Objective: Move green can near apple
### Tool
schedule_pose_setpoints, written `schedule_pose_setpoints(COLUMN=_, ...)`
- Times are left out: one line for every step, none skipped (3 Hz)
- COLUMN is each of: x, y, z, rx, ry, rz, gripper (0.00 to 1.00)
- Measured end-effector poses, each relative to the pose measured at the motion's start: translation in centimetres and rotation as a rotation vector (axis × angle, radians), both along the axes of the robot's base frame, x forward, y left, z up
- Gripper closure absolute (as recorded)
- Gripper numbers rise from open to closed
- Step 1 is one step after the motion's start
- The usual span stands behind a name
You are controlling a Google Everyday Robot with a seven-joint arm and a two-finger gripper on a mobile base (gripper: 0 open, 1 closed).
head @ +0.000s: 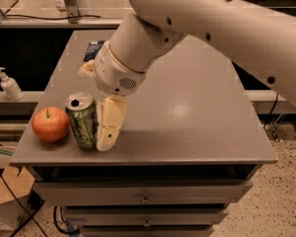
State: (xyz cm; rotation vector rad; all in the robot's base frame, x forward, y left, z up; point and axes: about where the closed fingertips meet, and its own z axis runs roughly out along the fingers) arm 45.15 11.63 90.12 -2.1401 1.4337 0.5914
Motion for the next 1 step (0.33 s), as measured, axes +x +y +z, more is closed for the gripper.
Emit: schedule_pose_setpoints(x=-0.01, y=0.0, z=0.0, rx=0.0, ry=0.0, rz=0.0, gripper=0.0)
